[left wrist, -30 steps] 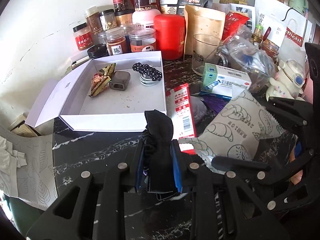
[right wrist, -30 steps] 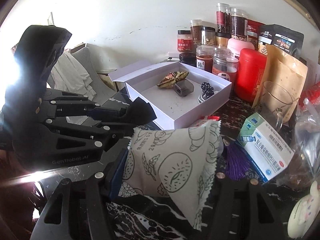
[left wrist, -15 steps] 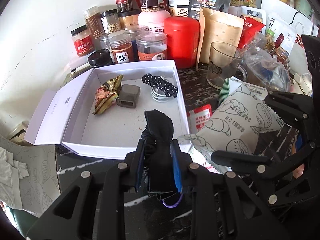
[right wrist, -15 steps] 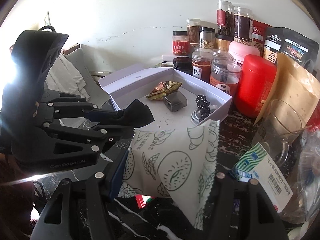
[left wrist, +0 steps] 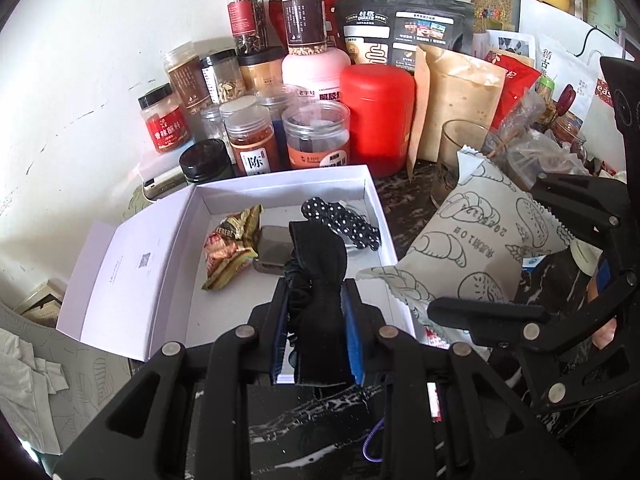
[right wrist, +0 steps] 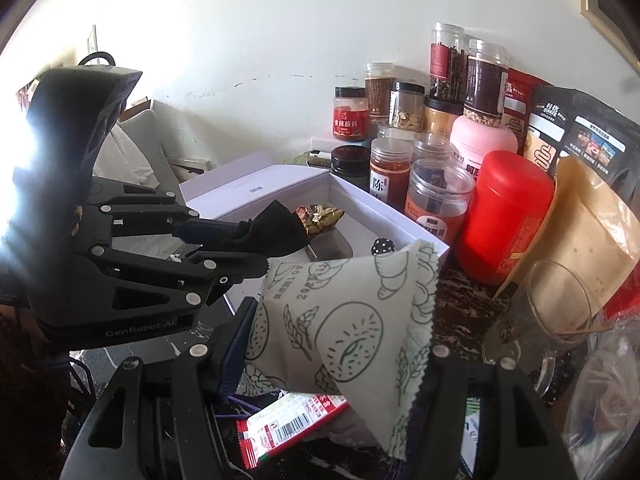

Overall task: Organize objects
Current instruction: 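Carry the black bow and white pouch over the white box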

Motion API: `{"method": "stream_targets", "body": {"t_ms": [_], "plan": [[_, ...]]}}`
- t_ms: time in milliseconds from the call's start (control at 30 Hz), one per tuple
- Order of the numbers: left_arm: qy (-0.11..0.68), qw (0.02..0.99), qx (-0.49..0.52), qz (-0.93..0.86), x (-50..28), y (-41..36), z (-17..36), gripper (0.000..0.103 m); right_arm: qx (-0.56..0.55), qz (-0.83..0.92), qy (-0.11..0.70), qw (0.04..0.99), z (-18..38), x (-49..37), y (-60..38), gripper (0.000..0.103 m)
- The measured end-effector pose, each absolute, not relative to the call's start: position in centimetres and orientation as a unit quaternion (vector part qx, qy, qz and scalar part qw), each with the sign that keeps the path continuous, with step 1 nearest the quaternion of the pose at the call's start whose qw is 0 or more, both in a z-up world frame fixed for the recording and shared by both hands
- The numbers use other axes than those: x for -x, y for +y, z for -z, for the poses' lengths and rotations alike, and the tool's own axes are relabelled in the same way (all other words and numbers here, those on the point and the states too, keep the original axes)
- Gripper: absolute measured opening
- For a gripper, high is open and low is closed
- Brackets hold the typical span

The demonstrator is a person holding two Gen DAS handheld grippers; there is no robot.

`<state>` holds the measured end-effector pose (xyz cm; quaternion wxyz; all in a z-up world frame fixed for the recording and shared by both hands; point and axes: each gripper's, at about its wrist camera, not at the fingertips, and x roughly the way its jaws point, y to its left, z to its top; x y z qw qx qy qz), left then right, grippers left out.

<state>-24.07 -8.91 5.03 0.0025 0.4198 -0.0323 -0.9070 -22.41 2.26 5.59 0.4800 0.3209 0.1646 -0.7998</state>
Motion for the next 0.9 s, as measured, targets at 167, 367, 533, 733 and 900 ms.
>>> {"method": "stream_targets", "body": {"t_ms": [167,367,533,733,900], "plan": [[-0.028,0.002,-0.419,0.908,25.3,-10.0,-4.9,0.023,-0.319,0.802,0.168,0.476,-6.0,23.9,1.1,0.063],[-0.020,0.002,-0.416,0.909,26.9,-11.0,-4.8,0.023,-0.320,0.807,0.166,0.468,-6.2,26.0,0.1,0.063],[-0.019,-0.005,-0.411,0.911,28.6,-11.4,-4.6,0.023,-0.325,0.805,0.166,0.468,-6.0,27.4,-0.8,0.063],[-0.010,0.012,-0.408,0.913,30.5,-12.9,-4.1,0.023,-0.323,0.803,0.172,0.470,-6.0,28.9,-2.4,0.063],[0.003,0.025,-0.410,0.912,31.8,-14.7,-3.1,0.023,-0.330,0.798,0.169,0.475,-5.3,30.1,-3.7,0.063]]}}
